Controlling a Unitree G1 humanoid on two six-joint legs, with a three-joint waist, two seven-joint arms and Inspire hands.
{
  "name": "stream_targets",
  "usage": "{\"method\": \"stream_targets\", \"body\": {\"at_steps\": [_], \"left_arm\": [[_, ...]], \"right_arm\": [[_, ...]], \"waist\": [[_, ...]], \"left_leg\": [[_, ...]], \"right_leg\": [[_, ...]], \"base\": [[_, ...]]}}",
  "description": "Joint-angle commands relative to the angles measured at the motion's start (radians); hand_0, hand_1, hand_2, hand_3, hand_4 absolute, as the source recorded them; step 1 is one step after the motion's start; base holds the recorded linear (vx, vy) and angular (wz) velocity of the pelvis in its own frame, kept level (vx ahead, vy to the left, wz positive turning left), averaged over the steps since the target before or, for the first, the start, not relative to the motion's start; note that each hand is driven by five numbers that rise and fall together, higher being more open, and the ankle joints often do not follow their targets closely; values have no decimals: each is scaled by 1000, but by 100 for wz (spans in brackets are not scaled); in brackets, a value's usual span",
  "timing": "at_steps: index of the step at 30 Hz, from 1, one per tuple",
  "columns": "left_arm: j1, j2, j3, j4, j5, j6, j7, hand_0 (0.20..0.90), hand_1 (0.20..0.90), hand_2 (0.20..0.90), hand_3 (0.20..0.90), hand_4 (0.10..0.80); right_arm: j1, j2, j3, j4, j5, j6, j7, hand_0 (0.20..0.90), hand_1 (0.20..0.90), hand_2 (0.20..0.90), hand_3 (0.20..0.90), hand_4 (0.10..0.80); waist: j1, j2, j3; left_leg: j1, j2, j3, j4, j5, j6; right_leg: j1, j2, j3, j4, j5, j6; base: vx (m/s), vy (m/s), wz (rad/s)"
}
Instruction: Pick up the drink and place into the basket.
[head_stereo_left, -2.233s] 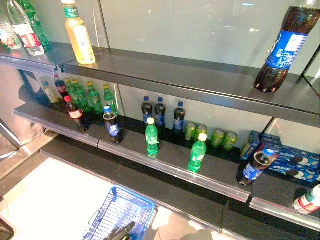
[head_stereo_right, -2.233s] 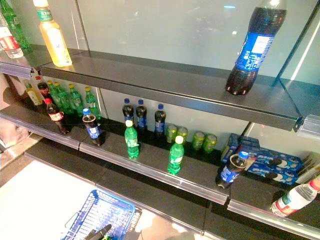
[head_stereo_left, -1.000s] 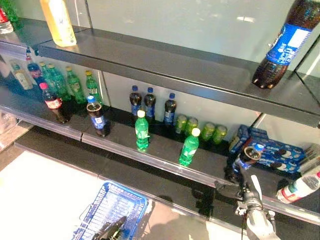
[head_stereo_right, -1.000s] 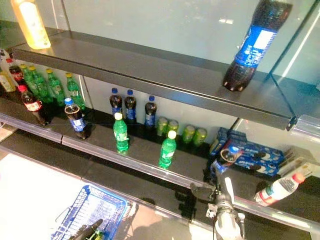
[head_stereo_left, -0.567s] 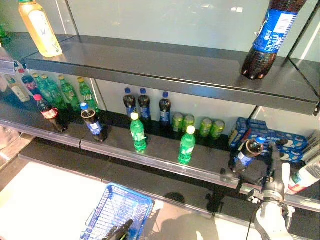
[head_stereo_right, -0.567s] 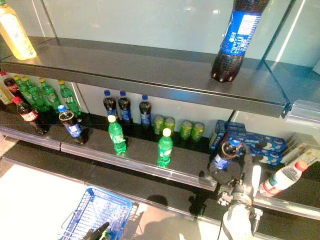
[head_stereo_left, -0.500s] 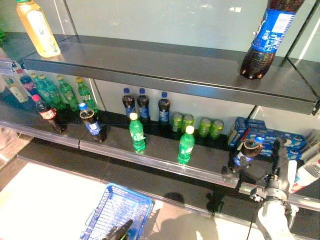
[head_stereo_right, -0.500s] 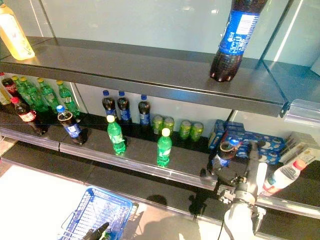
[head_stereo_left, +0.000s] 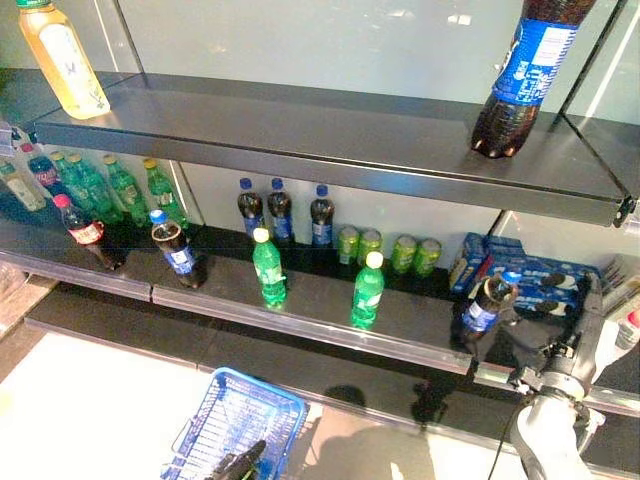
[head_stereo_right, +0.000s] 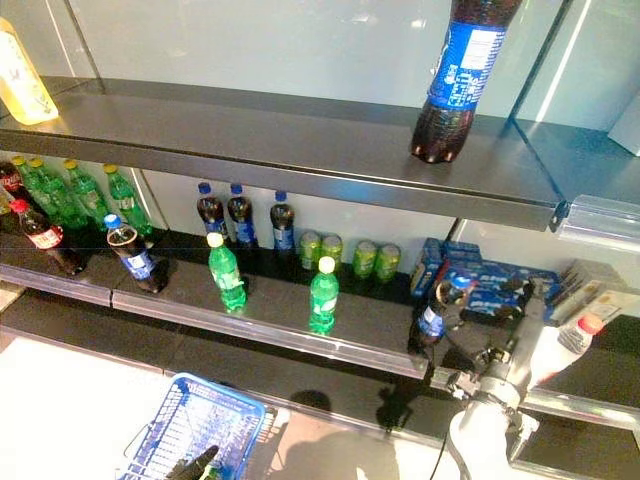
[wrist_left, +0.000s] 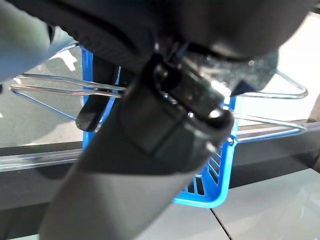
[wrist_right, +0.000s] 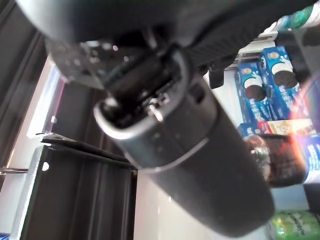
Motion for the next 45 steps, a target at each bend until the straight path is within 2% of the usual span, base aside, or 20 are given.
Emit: {"method": "stream_targets", "body": {"at_steps": [1, 8, 17, 24, 29, 38, 45], "left_arm": [[-7, 33, -49, -62, 12, -63, -54, 300, 300, 300, 200, 100], [16, 33, -78, -81, -27, -75, -86, 300, 300, 300, 200, 100], [-25, 20, -181, -149, -126, -124, -80, 300, 300, 300, 200, 100], [-33, 4, -235, -173, -157, -143, -84, 300, 300, 300, 200, 100], [-71, 10, -259, -174, -195, -156, -100, 300, 300, 300, 200, 100], [-132, 31, -280, -179, -222, -165, -102, 300, 300, 300, 200, 100], [-196, 56, -288, -188, -249, -166, -102, 300, 300, 300, 200, 100]], "right_arm": [[-131, -70, -33, -73, 13, -83, -20, 900, 900, 900, 900, 800], [-133, -85, -8, -72, 90, -81, -13, 900, 900, 900, 900, 800], [-229, -89, 20, -4, 128, -145, -112, 900, 900, 900, 900, 800], [-311, -126, 14, 11, 133, -150, -163, 900, 900, 900, 900, 800], [-424, -159, 17, 48, 113, -147, -180, 900, 900, 900, 900, 800], [-623, -178, 41, 105, 93, -134, -241, 900, 900, 900, 900, 800], [-795, -227, 35, 174, 157, -128, -232, 900, 900, 900, 900, 800]], "waist": [[53, 16, 58], [44, 42, 87], [35, 96, 180], [38, 131, 244], [42, 144, 297], [55, 143, 372], [71, 142, 421]], "left_leg": [[-2, 13, -89, 137, -143, 13], [-14, 2, -102, 157, -142, 12], [-87, -28, -127, 195, -130, 24], [-124, -43, -141, 230, -128, 27], [-175, -48, -148, 260, -122, 29], [-243, -46, -157, 286, -107, 30], [-308, -44, -163, 315, -98, 31]], "right_leg": [[-78, -70, -48, 128, -8, 28], [-106, -68, -42, 177, -31, 19], [-179, -70, -24, 225, -42, 3], [-197, -81, -24, 245, -46, -6], [-237, -91, -27, 265, -43, -14], [-280, -91, -34, 272, -31, -27], [-332, -89, -39, 290, -26, -39]], "base": [[52, 2, 1], [20, 20, -3], [-75, 27, -11], [-34, 26, -3], [-103, 18, 2], [-99, -31, -4], [-84, -33, -1]]}}
